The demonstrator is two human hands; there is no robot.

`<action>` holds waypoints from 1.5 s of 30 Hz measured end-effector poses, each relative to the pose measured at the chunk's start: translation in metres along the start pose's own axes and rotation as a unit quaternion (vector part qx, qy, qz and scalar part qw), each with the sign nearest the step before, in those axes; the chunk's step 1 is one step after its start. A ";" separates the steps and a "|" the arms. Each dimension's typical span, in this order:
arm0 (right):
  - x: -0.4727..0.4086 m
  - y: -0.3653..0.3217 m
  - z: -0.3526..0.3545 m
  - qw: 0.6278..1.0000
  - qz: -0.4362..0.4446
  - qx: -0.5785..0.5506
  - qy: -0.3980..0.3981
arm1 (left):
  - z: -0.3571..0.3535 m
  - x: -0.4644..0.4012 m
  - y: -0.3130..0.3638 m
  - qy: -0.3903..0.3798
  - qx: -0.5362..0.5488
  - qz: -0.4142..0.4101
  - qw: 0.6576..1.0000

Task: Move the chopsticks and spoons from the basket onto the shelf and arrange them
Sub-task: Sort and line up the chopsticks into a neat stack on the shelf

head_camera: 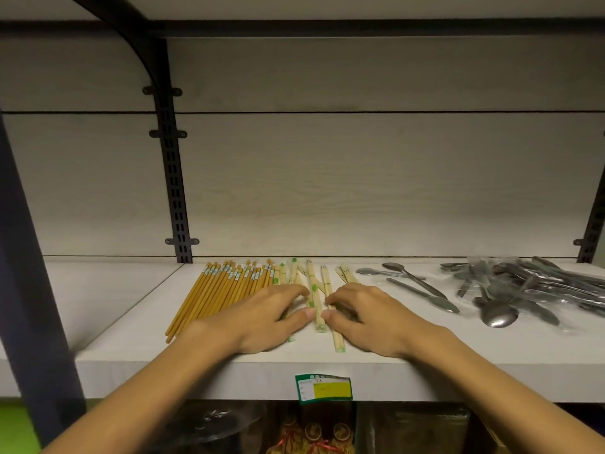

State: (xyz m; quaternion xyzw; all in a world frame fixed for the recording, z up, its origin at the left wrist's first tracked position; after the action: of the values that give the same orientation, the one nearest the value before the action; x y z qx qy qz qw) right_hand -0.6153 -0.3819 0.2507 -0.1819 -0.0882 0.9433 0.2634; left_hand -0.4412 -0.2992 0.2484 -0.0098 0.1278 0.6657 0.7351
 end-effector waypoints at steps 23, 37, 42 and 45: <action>0.006 -0.005 0.002 0.998 -0.013 0.054 0.008 | 0.003 0.000 0.015 0.074 -0.067 -0.005 0.995; -0.001 0.003 -0.011 0.997 0.011 0.028 -0.070 | -0.005 0.004 0.014 0.047 0.015 -0.021 0.999; 0.000 0.006 -0.011 0.995 -0.027 0.031 -0.086 | -0.007 0.004 0.010 0.050 0.016 -0.006 0.999; 0.000 0.004 -0.010 0.996 -0.029 0.026 -0.083 | -0.007 0.005 0.009 0.058 0.054 0.016 0.997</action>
State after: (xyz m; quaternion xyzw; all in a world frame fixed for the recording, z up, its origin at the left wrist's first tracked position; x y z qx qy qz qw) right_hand -0.6139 -0.3847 0.2404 -0.0929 -0.0904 0.9490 0.2874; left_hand -0.4511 -0.2949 0.2416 -0.0069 0.2065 0.6679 0.7150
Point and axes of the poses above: each hand's wrist, its own x-axis away from the middle knuckle, its own z-axis out of the back of the hand, y = z × x, the point moved 3 cm from there along -x, towards the middle knuckle, and after that the axes turned 4 degrees about -x, right-handed, at the moved point
